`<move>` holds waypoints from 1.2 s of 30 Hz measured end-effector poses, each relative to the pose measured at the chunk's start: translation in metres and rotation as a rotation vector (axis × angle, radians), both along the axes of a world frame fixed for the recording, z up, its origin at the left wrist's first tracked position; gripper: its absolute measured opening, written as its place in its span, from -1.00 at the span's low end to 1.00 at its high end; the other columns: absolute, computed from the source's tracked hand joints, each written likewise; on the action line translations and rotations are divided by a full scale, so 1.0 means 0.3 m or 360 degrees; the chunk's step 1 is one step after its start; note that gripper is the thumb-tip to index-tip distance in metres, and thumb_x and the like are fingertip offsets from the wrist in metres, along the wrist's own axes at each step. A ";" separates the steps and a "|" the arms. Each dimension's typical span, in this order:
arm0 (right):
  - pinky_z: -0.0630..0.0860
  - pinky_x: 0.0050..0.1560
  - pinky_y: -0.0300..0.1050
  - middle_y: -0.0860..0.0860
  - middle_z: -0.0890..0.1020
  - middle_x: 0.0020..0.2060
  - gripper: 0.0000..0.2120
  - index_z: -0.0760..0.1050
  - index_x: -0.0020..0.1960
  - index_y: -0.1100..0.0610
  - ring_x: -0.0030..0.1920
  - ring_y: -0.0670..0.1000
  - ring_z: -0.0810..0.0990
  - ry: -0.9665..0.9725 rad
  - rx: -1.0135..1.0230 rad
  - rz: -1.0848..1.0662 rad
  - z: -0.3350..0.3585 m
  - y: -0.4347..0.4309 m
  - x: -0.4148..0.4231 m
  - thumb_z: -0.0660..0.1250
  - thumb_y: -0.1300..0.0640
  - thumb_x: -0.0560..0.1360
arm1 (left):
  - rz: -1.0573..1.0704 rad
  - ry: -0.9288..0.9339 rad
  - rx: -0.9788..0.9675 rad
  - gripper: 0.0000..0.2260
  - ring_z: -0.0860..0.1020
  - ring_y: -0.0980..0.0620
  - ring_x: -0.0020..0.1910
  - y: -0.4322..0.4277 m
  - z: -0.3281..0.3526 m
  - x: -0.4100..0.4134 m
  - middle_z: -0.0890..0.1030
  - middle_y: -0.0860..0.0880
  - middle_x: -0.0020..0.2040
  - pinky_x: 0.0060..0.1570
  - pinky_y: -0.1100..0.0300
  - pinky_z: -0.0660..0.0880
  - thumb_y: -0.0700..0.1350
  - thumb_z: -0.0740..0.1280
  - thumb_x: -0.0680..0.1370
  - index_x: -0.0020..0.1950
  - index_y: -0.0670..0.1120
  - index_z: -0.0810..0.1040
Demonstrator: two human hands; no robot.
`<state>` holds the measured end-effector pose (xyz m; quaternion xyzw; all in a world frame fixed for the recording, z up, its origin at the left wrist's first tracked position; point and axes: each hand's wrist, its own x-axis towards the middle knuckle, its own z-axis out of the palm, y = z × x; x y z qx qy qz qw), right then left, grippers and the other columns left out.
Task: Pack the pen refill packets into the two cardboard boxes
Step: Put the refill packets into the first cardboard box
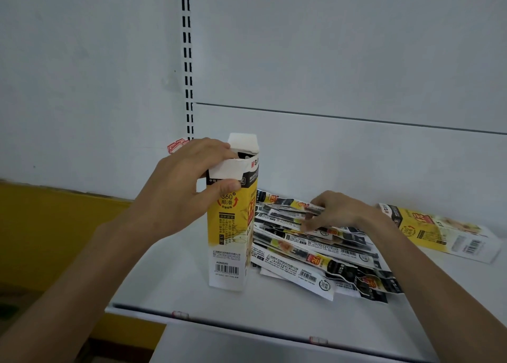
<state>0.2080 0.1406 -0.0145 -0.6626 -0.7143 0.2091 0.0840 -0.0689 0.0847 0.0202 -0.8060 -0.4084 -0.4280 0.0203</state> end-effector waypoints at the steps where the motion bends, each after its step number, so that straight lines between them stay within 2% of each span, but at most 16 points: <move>1: 0.31 -0.26 -0.18 -0.03 0.54 -0.33 -0.65 0.59 -0.08 0.19 -0.28 -0.02 0.50 0.0014 0.0038 0.0033 0.005 -0.004 -0.002 0.48 -0.07 0.34 | -0.0003 -0.0005 -0.0014 -0.53 0.37 0.14 0.09 0.002 0.001 0.001 0.43 0.14 0.11 0.05 0.14 0.43 0.12 0.25 0.37 0.20 -0.08 0.50; 3: 0.26 -0.36 -0.21 -0.03 0.49 -0.45 -0.81 0.62 -0.18 0.13 -0.42 -0.06 0.40 0.0048 0.0152 0.0056 0.028 -0.013 -0.008 0.45 0.00 0.39 | -0.0008 -0.0024 -0.0027 -0.52 0.37 0.14 0.10 0.005 0.002 0.002 0.44 0.14 0.12 0.07 0.11 0.44 0.13 0.25 0.37 0.21 -0.08 0.50; 5: 0.25 -0.39 -0.21 -0.03 0.46 -0.49 -0.84 0.59 -0.25 0.11 -0.47 -0.05 0.35 0.0128 0.0216 0.0080 0.054 -0.024 -0.015 0.38 0.04 0.45 | -0.0016 -0.0034 -0.0029 -0.52 0.37 0.14 0.10 0.005 0.002 0.003 0.42 0.14 0.11 0.08 0.09 0.44 0.13 0.25 0.38 0.21 -0.08 0.50; 8: 0.27 -0.44 -0.19 0.00 0.61 -0.48 -0.82 0.53 -0.25 0.14 -0.56 -0.06 0.30 0.0402 0.0198 0.0077 0.087 -0.042 -0.039 0.29 0.12 0.50 | -0.0023 -0.0031 -0.0048 -0.54 0.37 0.13 0.11 0.001 0.001 0.004 0.48 0.06 0.16 0.08 0.07 0.45 0.16 0.28 0.43 0.21 -0.09 0.50; 10: 0.24 -0.51 -0.26 0.04 0.69 -0.36 -0.77 0.56 -0.18 0.18 -0.58 -0.07 0.25 0.0638 0.0144 0.0014 0.105 -0.055 -0.060 0.26 0.06 0.53 | -0.0035 -0.0017 -0.0034 -0.54 0.37 0.12 0.10 -0.001 0.001 0.005 0.48 0.04 0.16 0.07 0.09 0.44 0.14 0.26 0.41 0.21 -0.09 0.50; 12: 0.23 -0.53 -0.31 0.02 0.65 -0.34 -0.64 0.59 -0.17 0.16 -0.59 -0.09 0.27 0.0702 0.0189 -0.0022 0.119 -0.063 -0.081 0.25 -0.13 0.51 | -0.0025 -0.0013 -0.0050 -0.52 0.36 0.13 0.08 -0.006 0.006 0.006 0.45 0.09 0.13 0.03 0.16 0.42 0.13 0.24 0.38 0.21 -0.09 0.49; 15: 0.32 -0.38 -0.26 0.04 0.56 -0.21 -0.66 0.47 -0.02 0.15 -0.37 -0.09 0.48 0.0451 0.0434 -0.0061 0.139 -0.068 -0.115 0.39 -0.11 0.42 | -0.0027 0.0069 -0.0053 -0.57 0.36 0.17 0.03 -0.009 0.019 0.004 0.43 0.13 0.08 -0.07 0.31 0.40 0.18 0.26 0.45 0.19 -0.07 0.50; 17: 0.32 -0.33 -0.23 0.02 0.48 -0.18 -0.64 0.36 0.04 0.14 -0.26 -0.04 0.45 0.0389 0.0601 -0.0098 0.156 -0.077 -0.137 0.44 0.01 0.40 | -0.0049 0.0146 -0.0033 -0.59 0.35 0.20 0.01 -0.012 0.028 0.004 0.46 0.13 0.07 -0.07 0.36 0.37 0.16 0.22 0.44 0.18 -0.04 0.50; 19: 0.37 -0.30 -0.22 0.00 0.45 -0.24 -0.73 0.36 0.02 0.13 -0.27 -0.03 0.42 0.0604 0.0805 -0.0126 0.182 -0.094 -0.164 0.39 0.09 0.44 | -0.0054 0.0176 -0.0068 -0.60 0.35 0.19 0.02 -0.019 0.033 0.005 0.45 0.14 0.07 -0.06 0.37 0.35 0.17 0.21 0.47 0.19 -0.02 0.48; 21: 0.40 -0.22 -0.17 -0.01 0.48 -0.33 -0.94 0.45 -0.09 0.12 -0.31 -0.05 0.43 0.1049 0.0996 -0.0148 0.226 -0.115 -0.182 0.28 0.12 0.50 | -0.0057 0.0189 -0.0082 -0.63 0.33 0.20 0.03 -0.025 0.037 0.004 0.42 0.17 0.04 -0.07 0.39 0.33 0.09 0.23 0.45 0.19 -0.02 0.48; 25: 0.44 -0.17 -0.21 -0.07 0.58 -0.41 -0.68 0.51 -0.35 0.06 -0.30 -0.07 0.51 0.1656 0.1168 0.0097 0.340 -0.167 -0.221 0.15 0.01 0.51 | -0.0080 0.0190 -0.0092 -0.71 0.32 0.24 0.02 -0.030 0.043 -0.001 0.41 0.20 0.03 -0.04 0.36 0.36 -0.01 0.31 0.47 0.17 -0.01 0.49; 27: 0.37 -0.37 -0.24 -0.10 0.55 -0.48 -0.61 0.48 -0.36 0.05 -0.40 -0.07 0.47 0.1759 0.1200 0.0103 0.390 -0.191 -0.241 0.11 -0.01 0.58 | -0.0103 0.0178 -0.0080 -0.72 0.31 0.25 0.01 -0.029 0.042 -0.001 0.42 0.18 0.02 -0.02 0.34 0.38 -0.02 0.32 0.46 0.16 -0.02 0.50; 29: 0.28 -0.53 -0.28 -0.08 0.50 -0.51 -0.68 0.44 -0.34 0.10 -0.49 -0.10 0.46 0.1811 0.1164 0.0187 0.425 -0.205 -0.262 0.17 0.09 0.58 | -0.0107 0.0154 -0.0056 -0.72 0.31 0.26 0.00 -0.030 0.038 0.000 0.42 0.18 0.02 -0.04 0.35 0.37 -0.02 0.32 0.46 0.15 -0.04 0.51; 31: 0.37 -0.53 -0.25 -0.02 0.50 -0.42 -0.77 0.42 -0.30 0.14 -0.40 -0.07 0.57 0.1759 0.1096 0.0364 0.441 -0.203 -0.277 0.23 0.23 0.54 | -0.0110 0.0129 -0.0044 -0.72 0.31 0.25 0.01 -0.030 0.034 0.001 0.42 0.17 0.01 -0.05 0.36 0.36 -0.02 0.33 0.46 0.16 -0.04 0.52; 34: 0.59 -0.29 -0.16 0.01 0.57 -0.28 -0.86 0.46 -0.20 0.13 -0.22 -0.05 0.65 0.1519 0.1049 0.0555 0.428 -0.185 -0.289 0.29 0.31 0.50 | -0.0127 0.0118 -0.0001 -0.72 0.24 0.36 0.00 -0.029 0.030 -0.001 0.42 0.18 0.02 -0.09 0.44 0.29 -0.03 0.36 0.45 0.15 -0.01 0.52; 36: 0.59 -0.19 -0.19 -0.05 0.59 -0.27 -0.88 0.49 -0.16 0.10 -0.19 -0.11 0.64 0.1449 0.1062 0.0585 0.413 -0.175 -0.292 0.34 0.30 0.47 | -0.0117 0.0120 0.0014 -0.72 0.21 0.38 0.01 -0.028 0.025 -0.006 0.41 0.19 0.02 -0.05 0.38 0.27 -0.01 0.38 0.43 0.13 0.09 0.50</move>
